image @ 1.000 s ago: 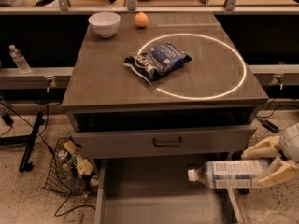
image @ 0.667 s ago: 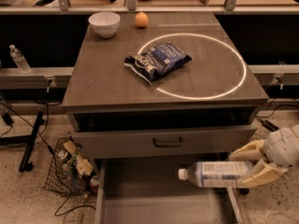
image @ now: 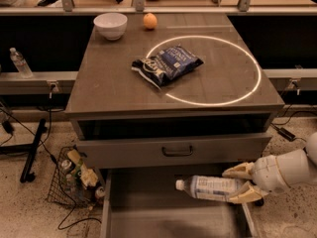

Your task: Place blue plastic bottle into middle drawer

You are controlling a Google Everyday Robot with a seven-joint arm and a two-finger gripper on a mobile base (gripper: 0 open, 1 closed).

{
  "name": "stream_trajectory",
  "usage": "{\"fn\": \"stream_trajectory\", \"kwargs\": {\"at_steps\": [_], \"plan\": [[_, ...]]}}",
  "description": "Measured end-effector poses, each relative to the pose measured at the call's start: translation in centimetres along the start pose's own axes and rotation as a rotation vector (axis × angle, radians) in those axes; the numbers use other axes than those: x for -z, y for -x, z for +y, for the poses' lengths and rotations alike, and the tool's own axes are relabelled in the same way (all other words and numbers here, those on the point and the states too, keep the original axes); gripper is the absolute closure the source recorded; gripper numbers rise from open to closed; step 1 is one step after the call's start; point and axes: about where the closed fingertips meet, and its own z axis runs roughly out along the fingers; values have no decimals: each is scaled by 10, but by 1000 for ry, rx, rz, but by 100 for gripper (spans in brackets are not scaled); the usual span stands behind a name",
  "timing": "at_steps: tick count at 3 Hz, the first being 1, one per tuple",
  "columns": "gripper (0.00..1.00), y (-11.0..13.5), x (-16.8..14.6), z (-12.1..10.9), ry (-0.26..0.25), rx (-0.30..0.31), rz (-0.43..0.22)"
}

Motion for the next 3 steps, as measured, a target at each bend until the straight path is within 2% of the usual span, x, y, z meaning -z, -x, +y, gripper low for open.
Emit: {"fn": "stream_trajectory", "kwargs": {"at_steps": [1,2,3], "plan": [[100,-33,-56,-6,-17,-8,-28],[100,-50,-92,-11,-18,-30,-29],[100,-66,-124,-20,-29,-81,-28]]}}
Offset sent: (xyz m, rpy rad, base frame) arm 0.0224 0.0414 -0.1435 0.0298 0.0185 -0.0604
